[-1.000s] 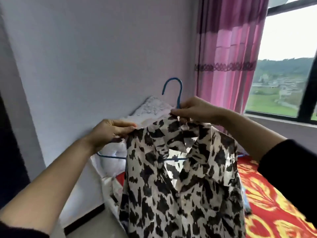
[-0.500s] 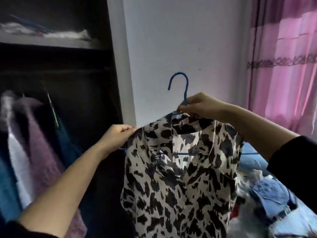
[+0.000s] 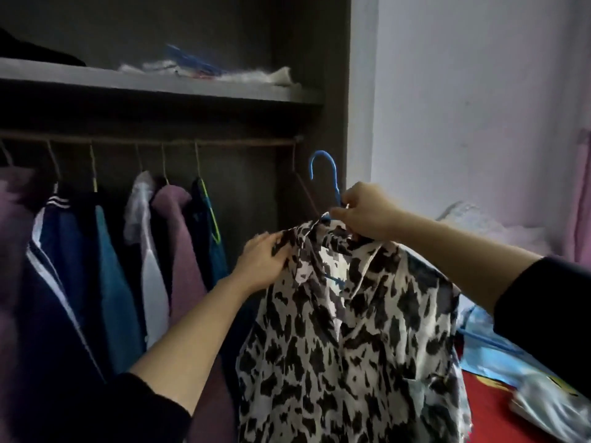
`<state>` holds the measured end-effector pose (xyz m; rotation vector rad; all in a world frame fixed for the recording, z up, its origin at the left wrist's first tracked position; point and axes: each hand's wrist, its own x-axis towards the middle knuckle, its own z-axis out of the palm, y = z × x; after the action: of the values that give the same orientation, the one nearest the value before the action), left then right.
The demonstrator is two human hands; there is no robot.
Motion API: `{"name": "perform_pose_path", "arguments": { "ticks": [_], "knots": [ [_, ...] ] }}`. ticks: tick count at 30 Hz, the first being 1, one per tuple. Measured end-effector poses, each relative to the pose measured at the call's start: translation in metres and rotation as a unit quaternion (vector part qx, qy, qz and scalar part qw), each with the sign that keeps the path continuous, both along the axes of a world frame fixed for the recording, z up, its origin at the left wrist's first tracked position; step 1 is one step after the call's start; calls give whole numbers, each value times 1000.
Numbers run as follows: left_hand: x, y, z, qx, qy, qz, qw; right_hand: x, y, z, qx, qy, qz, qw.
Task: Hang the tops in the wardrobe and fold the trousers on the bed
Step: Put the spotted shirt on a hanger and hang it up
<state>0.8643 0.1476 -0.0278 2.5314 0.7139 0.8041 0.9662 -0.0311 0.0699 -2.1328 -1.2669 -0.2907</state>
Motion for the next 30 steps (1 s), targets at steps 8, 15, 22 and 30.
{"name": "perform_pose_path", "arguments": {
  "ticks": [8, 15, 22, 30],
  "knots": [
    [-5, 92, 46, 146, 40, 100, 984, 5, 115, 39, 45, -39, -20, 998],
    [3, 182, 105, 200, 31, 154, 967, 33, 224, 72, 70, -8, 1, 998],
    [5, 232, 140, 258, 40, 198, 945, 55, 312, 82, 92, 35, 9, 995],
    [27, 274, 170, 338, 70, 178, 921, 68, 392, 79, 90, 59, -1, 994]
  ]
}}
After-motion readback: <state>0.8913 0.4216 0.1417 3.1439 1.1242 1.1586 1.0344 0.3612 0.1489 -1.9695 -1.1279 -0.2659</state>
